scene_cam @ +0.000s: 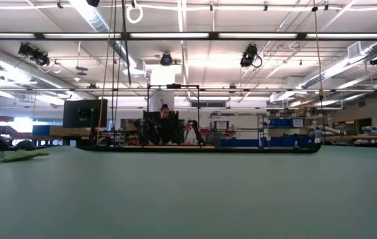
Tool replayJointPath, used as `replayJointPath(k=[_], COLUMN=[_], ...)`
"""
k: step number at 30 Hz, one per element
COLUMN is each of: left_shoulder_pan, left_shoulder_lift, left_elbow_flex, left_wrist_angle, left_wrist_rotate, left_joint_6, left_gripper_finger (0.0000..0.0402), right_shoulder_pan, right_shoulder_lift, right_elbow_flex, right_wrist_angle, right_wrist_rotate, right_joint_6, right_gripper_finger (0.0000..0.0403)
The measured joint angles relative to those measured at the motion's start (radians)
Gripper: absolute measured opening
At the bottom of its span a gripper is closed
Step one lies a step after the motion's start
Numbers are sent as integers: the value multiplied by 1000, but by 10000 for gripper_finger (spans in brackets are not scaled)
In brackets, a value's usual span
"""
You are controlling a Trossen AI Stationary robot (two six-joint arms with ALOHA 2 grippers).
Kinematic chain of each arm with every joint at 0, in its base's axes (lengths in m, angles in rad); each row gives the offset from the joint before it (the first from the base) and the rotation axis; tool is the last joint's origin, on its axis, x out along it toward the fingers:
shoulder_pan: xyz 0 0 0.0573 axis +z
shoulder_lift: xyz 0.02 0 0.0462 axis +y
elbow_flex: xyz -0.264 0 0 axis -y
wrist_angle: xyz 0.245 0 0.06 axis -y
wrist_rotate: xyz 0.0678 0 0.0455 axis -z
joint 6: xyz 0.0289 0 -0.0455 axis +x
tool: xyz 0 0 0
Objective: Sort flowers into vase by color
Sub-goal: Put the bottom black tulip into the transparent vase
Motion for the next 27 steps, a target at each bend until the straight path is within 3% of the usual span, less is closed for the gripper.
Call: replayJointPath(k=[10,13,17,23,27], left_shoulder_pan=[-2,-14,-42,-65,-65], left_shoulder_lift=[-5,-28,-51,-104,-173], left_elbow_flex=[0,0,0,0,8], left_wrist_angle=[-7,-33,-74,-131,-260], left_wrist_rotate=[9,133,426,519,581], left_joint_6=[-121,-151,-154,-174,-175], left_gripper_finger=[20,16,14,13,13], right_shoulder_pan=[0,0,0,0,0], right_shoulder_lift=[-56,-56,-56,-56,-56], right_elbow_flex=[-49,-49,-49,-49,-49], right_wrist_angle=[26,27,27,27,27], right_wrist_rotate=[8,8,8,8,8], right_joint_6=[-60,-59,-58,-58,-58], right_gripper_finger=[164,164,164,164,164])
